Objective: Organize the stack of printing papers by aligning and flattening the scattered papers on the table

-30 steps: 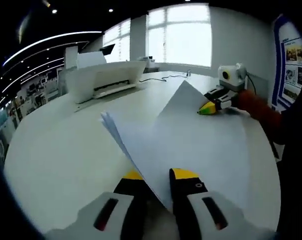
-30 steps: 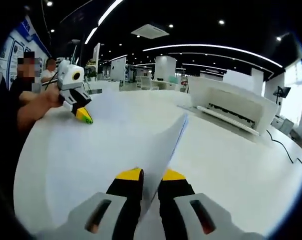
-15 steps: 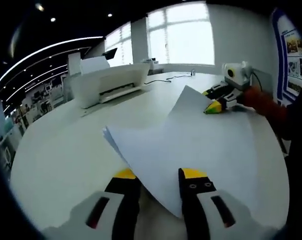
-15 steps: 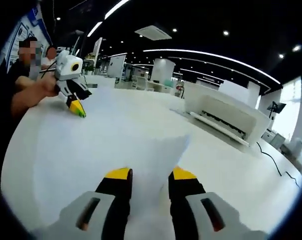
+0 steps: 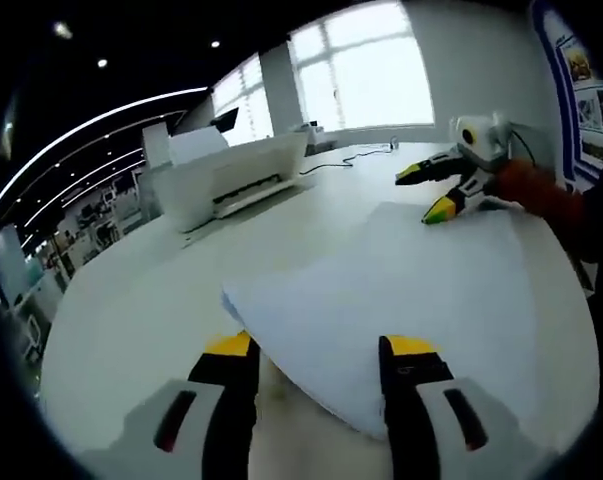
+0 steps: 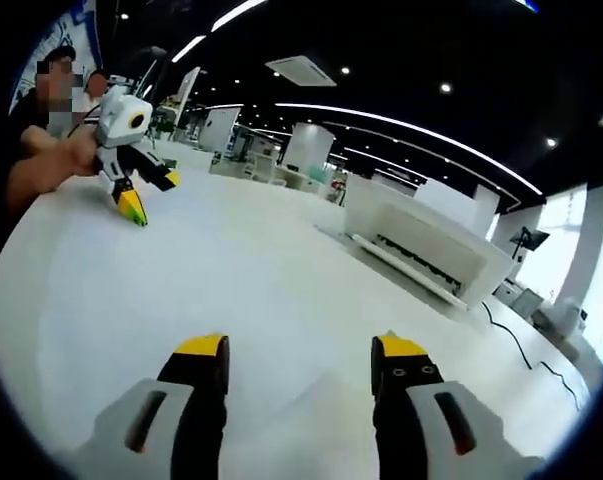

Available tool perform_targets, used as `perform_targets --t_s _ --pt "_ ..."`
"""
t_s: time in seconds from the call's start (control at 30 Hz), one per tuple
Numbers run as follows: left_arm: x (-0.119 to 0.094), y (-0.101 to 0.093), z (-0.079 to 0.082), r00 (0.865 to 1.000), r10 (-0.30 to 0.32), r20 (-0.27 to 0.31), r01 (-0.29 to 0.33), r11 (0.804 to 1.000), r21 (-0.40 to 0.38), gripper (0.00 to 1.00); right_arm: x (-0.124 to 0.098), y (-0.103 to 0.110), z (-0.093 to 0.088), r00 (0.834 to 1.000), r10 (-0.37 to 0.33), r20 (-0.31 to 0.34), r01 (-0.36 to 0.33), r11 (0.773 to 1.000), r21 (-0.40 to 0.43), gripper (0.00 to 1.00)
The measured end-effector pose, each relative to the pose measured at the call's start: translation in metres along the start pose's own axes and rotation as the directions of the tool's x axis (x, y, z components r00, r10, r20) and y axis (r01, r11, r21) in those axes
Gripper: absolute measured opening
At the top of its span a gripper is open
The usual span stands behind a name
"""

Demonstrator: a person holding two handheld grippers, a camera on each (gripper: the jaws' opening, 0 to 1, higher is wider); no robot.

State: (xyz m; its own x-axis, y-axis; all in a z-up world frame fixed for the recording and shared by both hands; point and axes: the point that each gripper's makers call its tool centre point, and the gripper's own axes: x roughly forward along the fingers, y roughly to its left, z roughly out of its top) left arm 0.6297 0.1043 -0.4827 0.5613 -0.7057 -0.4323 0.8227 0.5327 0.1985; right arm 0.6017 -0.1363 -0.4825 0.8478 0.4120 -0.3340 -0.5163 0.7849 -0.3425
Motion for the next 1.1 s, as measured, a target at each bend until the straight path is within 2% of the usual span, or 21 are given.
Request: perform_targets --t_s 0.23,0.37,0.57,0.67,0.9,1.1 --pt "0.000 0.002 0.001 1.000 0.015 0.001 -0.015 1.000 0.010 0.66 0.000 0.001 -0.001 1.000 0.011 0.002 -0.011 1.000 0.011 0.52" --pt "-0.001 0.006 0.002 0.999 0.047 0.006 -0.048 0.998 0.033 0.71 0.000 0.001 -0.001 1.000 0.013 0.003 -0.013 1.000 0.011 0.51" --pt "0.001 0.002 0.002 1.000 0.018 0.006 -0.018 1.000 0.016 0.69 0.000 0.001 -0.001 1.000 0.006 -0.001 -0.006 1.000 0.019 0.52" --pt "0.001 0.001 0.003 1.000 0.010 0.009 -0.011 1.000 0.019 0.71 0.002 0.004 0.004 0.999 0.029 0.021 -0.030 0.998 0.056 0.58" --pt "-0.003 0.005 0.013 0.999 0.007 0.038 -0.007 1.000 -0.003 0.71 -0.001 -0.002 0.009 0.999 0.019 0.039 -0.022 0.997 0.070 0.57" --pt "-0.008 0.003 0.015 0.998 -0.013 0.054 0.015 0.999 -0.033 0.70 -0.008 0.002 0.005 0.998 0.052 0.032 -0.055 0.993 0.105 0.56"
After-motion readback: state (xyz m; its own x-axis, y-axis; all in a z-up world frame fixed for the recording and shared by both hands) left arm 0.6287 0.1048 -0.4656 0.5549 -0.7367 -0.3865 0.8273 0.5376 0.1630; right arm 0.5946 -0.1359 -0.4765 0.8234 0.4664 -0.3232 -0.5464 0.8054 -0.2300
